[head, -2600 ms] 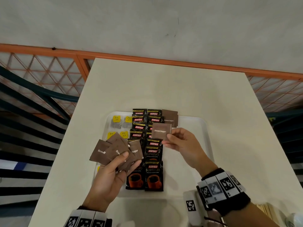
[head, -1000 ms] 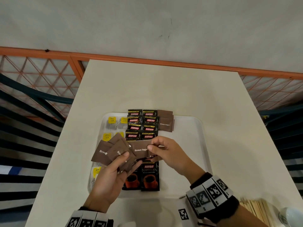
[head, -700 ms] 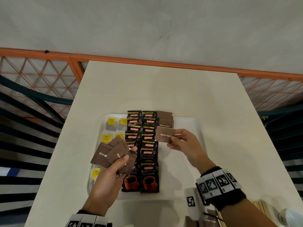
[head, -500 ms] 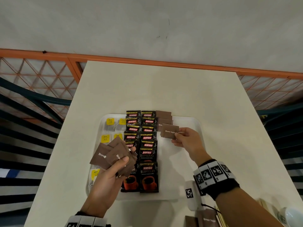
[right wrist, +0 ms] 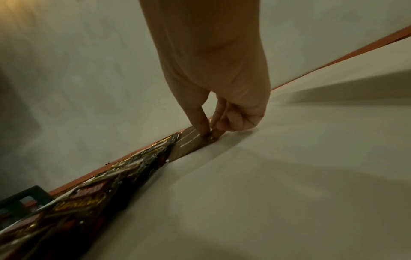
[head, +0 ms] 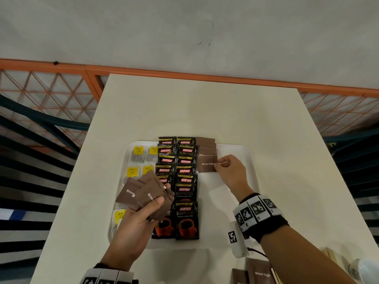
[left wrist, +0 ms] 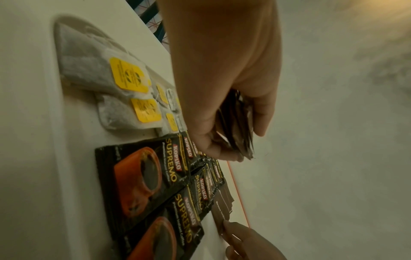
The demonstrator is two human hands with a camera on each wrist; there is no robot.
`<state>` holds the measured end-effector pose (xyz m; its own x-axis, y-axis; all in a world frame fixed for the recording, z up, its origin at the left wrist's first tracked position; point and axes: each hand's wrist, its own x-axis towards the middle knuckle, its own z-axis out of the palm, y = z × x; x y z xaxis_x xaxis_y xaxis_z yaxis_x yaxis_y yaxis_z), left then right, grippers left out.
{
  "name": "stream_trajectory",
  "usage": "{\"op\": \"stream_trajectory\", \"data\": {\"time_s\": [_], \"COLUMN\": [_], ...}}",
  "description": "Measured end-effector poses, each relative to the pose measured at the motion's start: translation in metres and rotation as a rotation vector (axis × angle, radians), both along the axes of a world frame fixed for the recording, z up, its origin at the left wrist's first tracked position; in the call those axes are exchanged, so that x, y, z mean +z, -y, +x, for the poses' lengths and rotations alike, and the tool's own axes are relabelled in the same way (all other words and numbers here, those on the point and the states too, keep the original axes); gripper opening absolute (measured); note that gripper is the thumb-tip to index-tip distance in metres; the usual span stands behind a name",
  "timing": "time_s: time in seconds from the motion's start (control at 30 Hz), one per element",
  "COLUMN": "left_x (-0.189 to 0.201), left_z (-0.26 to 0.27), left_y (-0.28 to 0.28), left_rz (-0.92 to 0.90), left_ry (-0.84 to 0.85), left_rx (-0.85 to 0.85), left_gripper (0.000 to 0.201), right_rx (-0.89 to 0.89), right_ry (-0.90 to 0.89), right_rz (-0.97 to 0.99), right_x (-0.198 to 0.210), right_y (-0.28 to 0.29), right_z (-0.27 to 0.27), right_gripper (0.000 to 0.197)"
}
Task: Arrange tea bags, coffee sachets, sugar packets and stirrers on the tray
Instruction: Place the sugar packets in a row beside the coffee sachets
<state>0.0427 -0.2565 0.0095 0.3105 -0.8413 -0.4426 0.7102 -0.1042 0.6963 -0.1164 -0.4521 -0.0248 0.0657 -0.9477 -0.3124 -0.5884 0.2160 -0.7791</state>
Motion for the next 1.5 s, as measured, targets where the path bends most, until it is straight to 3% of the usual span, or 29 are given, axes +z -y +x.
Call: {"op": "stream_trajectory", "data": {"time_s": [0.1, 0.27, 0.4, 0.67, 0.83, 0.9, 1.03, 1.17, 1.33, 1.5], "left_x": [0.0, 0.001, -0.001, 0.002, 0.002, 0.002, 0.004, 0.012, 0.014, 0.016], "left_z": [0.0, -0.004, -0.006, -0.006, -0.006, -0.007, -0.01, -0.015, -0.012, -0.005], "left_y": [0.001, 0.003, 0.003, 0.003, 0.005, 0.006, 0.009, 0.009, 0.006, 0.006], "left_rz": [0.018, 0.028, 0.075, 0.042, 0.076, 0.074, 0.093, 0.047, 0.05, 0.082], "left_ry": [0.02, 0.017, 0.027, 0.027, 0.034, 0.029, 0.058, 0.152, 0.137, 0.097], "left_rx": [-0.016, -0.024, -0.023, -0.015, -0.029, -0.029, -0.038, -0.127, -0.165, -0.084], "left_gripper": [0.081, 0.079, 0.101, 0.085, 0.1, 0.091, 0.039, 0.043, 0.042, 0.044], "right_rx": [0.004, 0.014, -0.005, -0.01, 0.029, 0.137, 0.541, 0.75, 0.674, 0.577], "right_ry": [-0.004, 0.002, 0.025, 0.003, -0.078, -0.031, 0.158, 0.308, 0.349, 0.38], "right_rz": [-0.01, -0.017, -0.034, -0.084, -0.174, -0.212, -0.087, 0.037, 0.08, 0.132], "right_x": [-0.001, -0.002, -0.003, -0.007, 0.0, 0.014, 0.049, 0.063, 0.059, 0.063], "right_y": [-0.002, -0.001, -0.001, -0.003, -0.009, -0.021, -0.055, -0.077, -0.077, -0.073], "right_z": [0.0, 0.002, 0.001, 0.004, 0.006, 0.012, 0.025, 0.033, 0.035, 0.028], "right_gripper": [0.011, 0.01, 0.007, 0.008, 0.015, 0.011, 0.011, 0.031, 0.024, 0.013]}}
